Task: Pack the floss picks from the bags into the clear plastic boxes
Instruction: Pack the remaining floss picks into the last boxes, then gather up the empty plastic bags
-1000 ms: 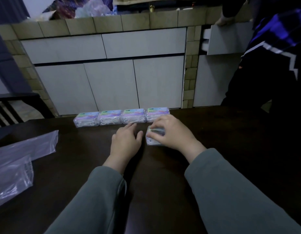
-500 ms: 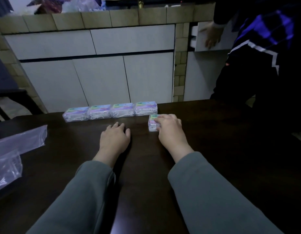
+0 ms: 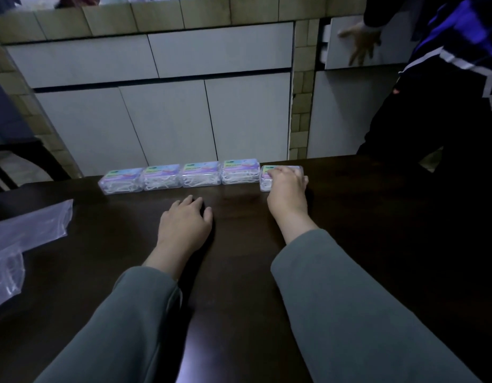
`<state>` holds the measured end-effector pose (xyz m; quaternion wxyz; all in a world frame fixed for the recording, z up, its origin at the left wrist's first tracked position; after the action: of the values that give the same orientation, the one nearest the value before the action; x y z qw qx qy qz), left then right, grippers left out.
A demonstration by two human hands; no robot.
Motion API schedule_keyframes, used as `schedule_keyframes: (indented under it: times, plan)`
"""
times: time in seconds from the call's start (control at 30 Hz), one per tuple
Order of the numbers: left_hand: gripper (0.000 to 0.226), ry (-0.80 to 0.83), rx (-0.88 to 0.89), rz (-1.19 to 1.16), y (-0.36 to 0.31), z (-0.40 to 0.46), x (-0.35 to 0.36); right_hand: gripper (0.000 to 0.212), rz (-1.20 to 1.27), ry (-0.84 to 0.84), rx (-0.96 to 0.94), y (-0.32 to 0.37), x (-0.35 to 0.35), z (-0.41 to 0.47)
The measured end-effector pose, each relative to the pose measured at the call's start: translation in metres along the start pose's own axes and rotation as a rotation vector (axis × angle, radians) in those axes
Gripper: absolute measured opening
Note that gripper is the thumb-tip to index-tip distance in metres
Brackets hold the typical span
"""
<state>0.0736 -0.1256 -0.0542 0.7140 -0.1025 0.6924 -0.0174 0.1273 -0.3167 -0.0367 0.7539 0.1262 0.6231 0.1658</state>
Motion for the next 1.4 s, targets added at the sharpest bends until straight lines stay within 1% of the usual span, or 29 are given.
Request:
schedule_keyframes:
  times: [0.17, 0.3, 0.5, 0.57, 0.63, 0.7, 0.77, 0.83, 0.93, 1.03, 1.13, 1.23, 1.33, 1.4]
  plan:
    - [0.042, -0.023, -0.001, 0.003, 0.0, 0.001, 0.0, 0.054, 0.033, -0.022, -0.03, -0.007, 0.003, 0.021]
    - [0.041, -0.037, 0.005, 0.007, 0.002, 0.002, 0.001, 0.058, 0.072, 0.009, -0.06, -0.012, 0.005, 0.035]
    - [0.041, -0.046, 0.013, 0.004, 0.001, 0.003, 0.001, 0.052, 0.112, -0.003, -0.099, -0.015, 0.004, 0.041]
    - [0.041, -0.046, 0.012, 0.004, 0.002, 0.003, 0.001, 0.049, 0.111, -0.032, -0.118, -0.013, 0.003, 0.038]
    - [0.041, -0.033, 0.01, -0.009, 0.002, 0.002, 0.0, 0.043, 0.133, -0.076, -0.185, -0.005, 0.002, 0.031]
    - [0.038, -0.043, 0.027, -0.047, 0.001, -0.001, -0.003, 0.037, 0.201, -0.096, -0.318, 0.012, 0.003, 0.019]
    - [0.032, -0.083, 0.062, -0.14, 0.004, -0.006, -0.008, 0.031, 0.302, -0.087, -0.439, 0.035, 0.007, 0.003]
    - [0.029, -0.122, 0.056, -0.266, 0.014, -0.012, -0.015, 0.026, 0.378, -0.068, -0.506, 0.058, 0.014, -0.012]
    - [0.026, -0.196, -0.021, -0.404, 0.042, -0.027, -0.028, 0.022, 0.408, -0.039, -0.573, 0.091, 0.03, -0.026]
    - [0.023, -0.269, -0.108, -0.444, 0.076, -0.045, -0.04, 0.021, 0.417, 0.022, -0.624, 0.127, 0.046, -0.038]
    - [0.024, -0.354, -0.216, -0.367, 0.115, -0.068, -0.052, 0.021, 0.439, 0.081, -0.666, 0.172, 0.064, -0.051]
    - [0.025, -0.373, -0.388, -0.28, 0.152, -0.09, -0.058, 0.022, 0.468, 0.144, -0.706, 0.223, 0.085, -0.065]
    - [0.025, -0.37, -0.526, -0.283, 0.184, -0.106, -0.06, 0.025, 0.405, 0.241, -0.734, 0.274, 0.109, -0.08]
    - [0.027, -0.411, -0.605, -0.238, 0.201, -0.115, -0.064, 0.027, 0.351, 0.285, -0.75, 0.3, 0.124, -0.086]
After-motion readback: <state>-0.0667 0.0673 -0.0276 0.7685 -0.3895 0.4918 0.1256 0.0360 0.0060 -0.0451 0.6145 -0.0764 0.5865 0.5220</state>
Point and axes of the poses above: each hand's wrist, its own z-axis towards the middle knuckle, its own x-axis out of the palm, y = z × x, the point moved 4 cm from there along z, towards the middle knuckle, and after that the axes turned 10 degrees about y, right-handed, at the moved point
